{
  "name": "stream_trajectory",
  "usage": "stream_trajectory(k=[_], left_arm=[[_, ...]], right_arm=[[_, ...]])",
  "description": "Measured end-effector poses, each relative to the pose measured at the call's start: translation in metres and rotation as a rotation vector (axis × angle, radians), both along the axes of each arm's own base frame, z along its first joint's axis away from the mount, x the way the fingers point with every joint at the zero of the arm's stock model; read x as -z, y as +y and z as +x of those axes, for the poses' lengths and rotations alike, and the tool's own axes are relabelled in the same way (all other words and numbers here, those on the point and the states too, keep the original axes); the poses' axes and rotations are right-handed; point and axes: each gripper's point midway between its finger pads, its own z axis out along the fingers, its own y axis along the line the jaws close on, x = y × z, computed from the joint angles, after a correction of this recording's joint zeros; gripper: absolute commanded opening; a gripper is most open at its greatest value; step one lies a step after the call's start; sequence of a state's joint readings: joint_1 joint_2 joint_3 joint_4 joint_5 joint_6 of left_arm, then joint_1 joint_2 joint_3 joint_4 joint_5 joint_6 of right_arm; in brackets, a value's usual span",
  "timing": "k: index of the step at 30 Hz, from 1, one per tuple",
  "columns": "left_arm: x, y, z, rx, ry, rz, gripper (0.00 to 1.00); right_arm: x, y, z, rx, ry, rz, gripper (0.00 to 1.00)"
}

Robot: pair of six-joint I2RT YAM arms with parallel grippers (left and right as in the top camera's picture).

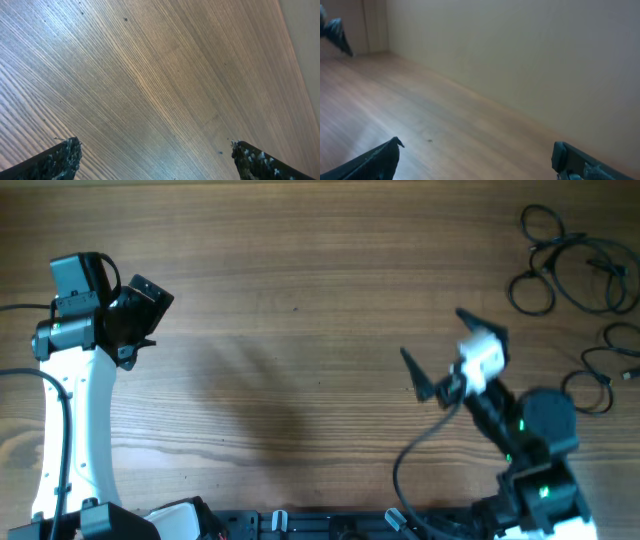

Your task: Untangle cables

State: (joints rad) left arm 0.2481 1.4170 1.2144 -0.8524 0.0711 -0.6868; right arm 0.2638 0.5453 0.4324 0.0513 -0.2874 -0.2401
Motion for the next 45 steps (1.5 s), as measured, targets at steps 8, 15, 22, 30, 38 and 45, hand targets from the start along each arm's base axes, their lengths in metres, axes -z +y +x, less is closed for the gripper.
stream_trajectory(k=[8, 15, 22, 30, 38, 45], left_arm=[[0.001, 0.0, 0.0, 0.0, 0.002, -0.001, 1.0], [0.001, 0.0, 0.0, 0.0, 0.003, -0.001, 1.0], [0.001, 0.0, 0.0, 0.0, 0.003, -0.001, 1.0], [0.001, 0.0, 0.0, 0.0, 0.002, -0.001, 1.0], [0.001, 0.0, 0.0, 0.0, 0.002, -0.001, 1.0], [-0.061, 0.006, -0.019, -0.035, -0.171, 0.095, 1.0]], right_arm=[[0.053, -0.011, -0.037, 0.007, -0.215, -0.093, 1.0], [0.089, -0.012, -0.04, 0.003, -0.109, -0.046, 1.0], [0.091, -0.012, -0.04, 0.007, -0.038, 0.064, 1.0], [0.091, -0.012, -0.04, 0.007, -0.033, 0.071, 1.0], [0.091, -0.012, -0.04, 0.007, -0.032, 0.073, 1.0], [0.091, -0.012, -0.04, 0.007, -0.033, 0.073, 1.0]])
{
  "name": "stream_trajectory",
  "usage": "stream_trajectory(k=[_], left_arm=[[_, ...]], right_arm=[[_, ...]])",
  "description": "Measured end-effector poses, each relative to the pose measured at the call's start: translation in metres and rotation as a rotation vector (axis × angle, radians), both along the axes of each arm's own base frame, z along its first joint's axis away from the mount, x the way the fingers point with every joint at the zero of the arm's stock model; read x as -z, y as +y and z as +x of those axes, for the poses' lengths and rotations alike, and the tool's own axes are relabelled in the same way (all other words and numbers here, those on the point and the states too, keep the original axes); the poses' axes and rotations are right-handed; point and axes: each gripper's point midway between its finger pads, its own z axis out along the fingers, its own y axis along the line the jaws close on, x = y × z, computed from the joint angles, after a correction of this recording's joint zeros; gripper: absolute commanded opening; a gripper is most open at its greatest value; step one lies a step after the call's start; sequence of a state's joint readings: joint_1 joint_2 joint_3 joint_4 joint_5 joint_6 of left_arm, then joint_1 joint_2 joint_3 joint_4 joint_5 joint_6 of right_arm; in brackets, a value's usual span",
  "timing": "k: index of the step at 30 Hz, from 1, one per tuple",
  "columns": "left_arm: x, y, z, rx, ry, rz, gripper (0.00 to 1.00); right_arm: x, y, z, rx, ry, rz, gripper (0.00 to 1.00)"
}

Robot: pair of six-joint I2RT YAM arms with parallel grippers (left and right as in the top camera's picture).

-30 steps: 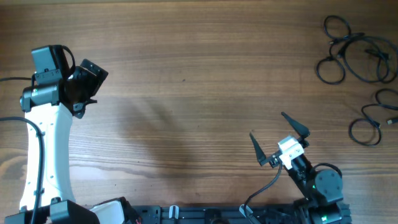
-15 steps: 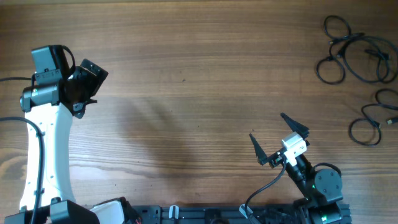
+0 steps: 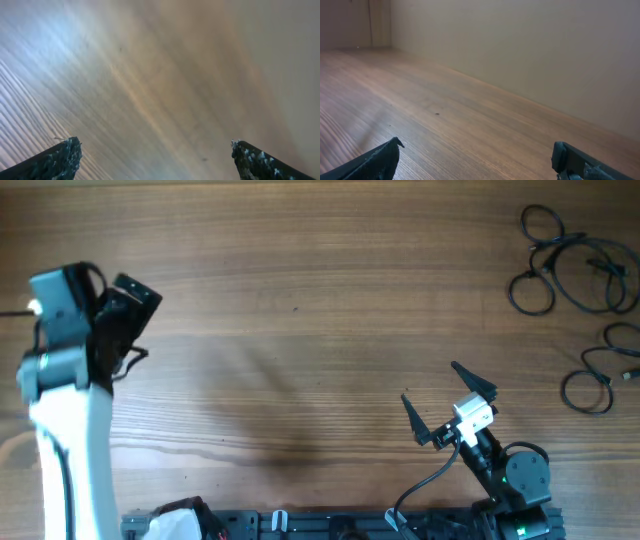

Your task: Untangle cables

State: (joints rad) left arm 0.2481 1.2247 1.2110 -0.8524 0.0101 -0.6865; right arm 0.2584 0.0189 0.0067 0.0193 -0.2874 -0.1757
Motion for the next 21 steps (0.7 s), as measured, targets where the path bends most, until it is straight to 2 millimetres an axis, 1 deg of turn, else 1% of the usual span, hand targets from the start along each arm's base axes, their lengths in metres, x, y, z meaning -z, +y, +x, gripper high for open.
stream_trajectory(k=[1, 3, 4, 5, 6, 8, 9, 11, 13, 15, 16, 18, 20, 21], left_arm=[[-0.023, 0.0, -0.009, -0.009, -0.07, 0.028, 1.0], [-0.06, -0.003, -0.029, -0.011, -0.188, 0.073, 1.0], [-0.075, -0.005, -0.038, -0.002, -0.239, 0.096, 1.0], [-0.083, -0.007, -0.045, 0.006, -0.272, 0.113, 1.0], [-0.087, -0.011, -0.059, 0.022, -0.328, 0.143, 1.0], [-0.089, -0.019, -0.065, 0.065, -0.443, 0.201, 1.0], [-0.086, -0.025, -0.064, 0.098, -0.495, 0.224, 1.0], [-0.074, -0.044, -0.061, 0.187, -0.607, 0.277, 1.0], [-0.066, -0.063, -0.062, 0.269, -0.742, 0.336, 1.0], [-0.058, -0.074, -0.066, 0.313, -0.85, 0.386, 1.0], [-0.039, -0.08, -0.068, 0.343, -0.882, 0.41, 1.0], [-0.006, -0.085, -0.068, 0.367, -0.894, 0.429, 1.0], [0.016, -0.087, -0.068, 0.38, -0.874, 0.432, 1.0], [0.019, -0.087, -0.069, 0.379, -0.872, 0.434, 1.0]], right_arm=[[0.0, 0.0, 0.0, 0.0, 0.0, 0.0, 1.0], [0.0, 0.0, 0.0, 0.0, 0.0, 0.0, 1.0], [0.0, 0.0, 0.0, 0.0, -0.001, 0.0, 1.0], [0.0, 0.0, 0.0, 0.0, -0.001, 0.0, 1.0], [0.0, 0.0, 0.0, 0.0, -0.001, 0.0, 1.0], [-0.001, 0.0, 0.0, 0.0, -0.003, 0.001, 1.0], [-0.001, 0.0, 0.0, 0.0, -0.004, 0.001, 1.0], [-0.001, 0.0, 0.0, 0.0, -0.004, 0.001, 1.0], [-0.001, 0.0, 0.0, 0.0, -0.005, 0.002, 1.0], [-0.001, 0.0, 0.0, 0.0, -0.005, 0.001, 1.0], [-0.001, 0.0, 0.0, 0.0, -0.005, 0.001, 1.0], [-0.001, 0.0, 0.0, 0.0, -0.006, 0.001, 1.0], [-0.001, 0.0, 0.0, 0.0, -0.006, 0.002, 1.0], [-0.001, 0.0, 0.0, 0.0, -0.005, 0.002, 1.0]])
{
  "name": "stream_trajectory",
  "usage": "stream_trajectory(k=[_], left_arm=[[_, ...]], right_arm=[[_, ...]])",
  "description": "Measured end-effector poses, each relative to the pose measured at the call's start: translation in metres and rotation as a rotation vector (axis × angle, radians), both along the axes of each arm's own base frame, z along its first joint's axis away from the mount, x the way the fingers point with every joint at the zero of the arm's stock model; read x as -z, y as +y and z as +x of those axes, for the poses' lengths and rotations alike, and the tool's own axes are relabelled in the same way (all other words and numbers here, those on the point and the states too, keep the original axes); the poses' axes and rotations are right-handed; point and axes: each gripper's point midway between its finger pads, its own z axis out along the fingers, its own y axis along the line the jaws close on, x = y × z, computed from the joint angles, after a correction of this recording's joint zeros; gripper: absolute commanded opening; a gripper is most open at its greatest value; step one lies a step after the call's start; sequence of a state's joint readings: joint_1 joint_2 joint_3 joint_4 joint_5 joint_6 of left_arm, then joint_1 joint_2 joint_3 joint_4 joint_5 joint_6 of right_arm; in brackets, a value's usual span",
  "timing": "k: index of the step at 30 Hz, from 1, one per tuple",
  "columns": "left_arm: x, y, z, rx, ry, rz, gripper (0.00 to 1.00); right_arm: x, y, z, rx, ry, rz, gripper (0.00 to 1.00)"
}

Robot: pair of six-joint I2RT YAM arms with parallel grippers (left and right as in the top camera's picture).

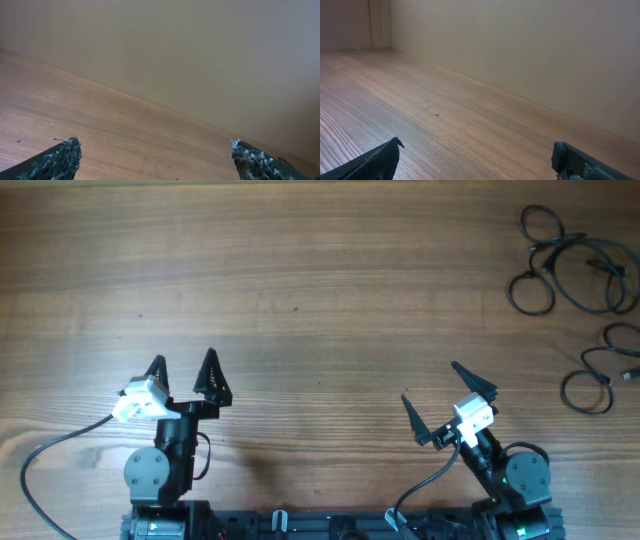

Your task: Untangle cables

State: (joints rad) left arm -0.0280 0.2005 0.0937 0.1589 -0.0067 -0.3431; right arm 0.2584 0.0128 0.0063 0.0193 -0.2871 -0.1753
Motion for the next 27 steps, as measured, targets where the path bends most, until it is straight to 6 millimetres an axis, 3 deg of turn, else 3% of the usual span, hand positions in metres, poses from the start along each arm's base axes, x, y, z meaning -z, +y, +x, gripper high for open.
stream_trajectory(k=[14, 19, 27], left_arm=[[0.017, 0.004, -0.012, -0.037, 0.052, 0.099, 1.0], [0.041, 0.003, -0.009, -0.036, 0.084, 0.106, 1.0], [0.054, 0.001, -0.01, -0.02, 0.122, 0.113, 1.0]], right_arm=[[0.0, 0.0, 0.0, 0.0, -0.001, 0.0, 0.99], [0.0, 0.0, 0.0, 0.0, 0.0, 0.0, 1.0], [0.0, 0.0, 0.0, 0.0, -0.001, 0.0, 1.0]])
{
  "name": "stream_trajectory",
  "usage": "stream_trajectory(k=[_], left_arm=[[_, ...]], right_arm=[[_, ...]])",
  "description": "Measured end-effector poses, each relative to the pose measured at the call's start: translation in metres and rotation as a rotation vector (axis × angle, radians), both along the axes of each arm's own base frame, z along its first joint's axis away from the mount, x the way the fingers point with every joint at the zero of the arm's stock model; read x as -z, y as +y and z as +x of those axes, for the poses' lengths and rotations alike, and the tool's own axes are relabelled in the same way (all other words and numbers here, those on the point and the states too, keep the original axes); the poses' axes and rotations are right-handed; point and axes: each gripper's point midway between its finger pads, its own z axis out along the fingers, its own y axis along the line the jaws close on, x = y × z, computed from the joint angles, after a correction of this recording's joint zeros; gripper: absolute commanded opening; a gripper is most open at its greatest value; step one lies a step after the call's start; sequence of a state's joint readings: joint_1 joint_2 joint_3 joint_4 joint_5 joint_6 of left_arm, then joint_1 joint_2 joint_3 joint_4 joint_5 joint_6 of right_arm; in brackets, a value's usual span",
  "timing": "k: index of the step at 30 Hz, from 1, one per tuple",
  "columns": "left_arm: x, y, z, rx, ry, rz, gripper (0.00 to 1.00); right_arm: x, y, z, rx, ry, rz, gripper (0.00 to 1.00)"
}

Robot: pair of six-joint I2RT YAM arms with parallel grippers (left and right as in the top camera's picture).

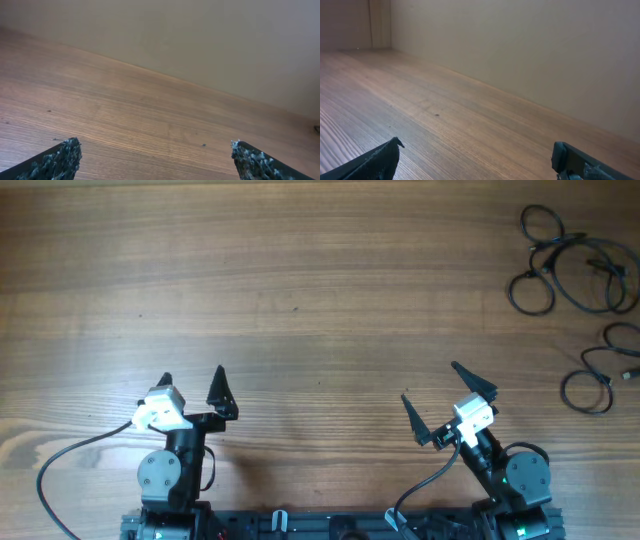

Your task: Untangle cables

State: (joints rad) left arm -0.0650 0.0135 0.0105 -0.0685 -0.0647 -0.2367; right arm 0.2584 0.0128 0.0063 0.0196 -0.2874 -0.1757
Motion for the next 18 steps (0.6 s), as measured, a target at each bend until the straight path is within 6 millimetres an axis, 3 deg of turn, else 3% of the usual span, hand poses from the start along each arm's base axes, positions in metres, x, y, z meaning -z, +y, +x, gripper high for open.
stream_trajectory(k=[18], left_arm=[[0.0, -0.0017, 0.0, 0.01, 0.0, -0.001, 1.0]], right_arm=[[0.0, 0.0, 0.0, 0.0, 0.0, 0.0, 1.0]])
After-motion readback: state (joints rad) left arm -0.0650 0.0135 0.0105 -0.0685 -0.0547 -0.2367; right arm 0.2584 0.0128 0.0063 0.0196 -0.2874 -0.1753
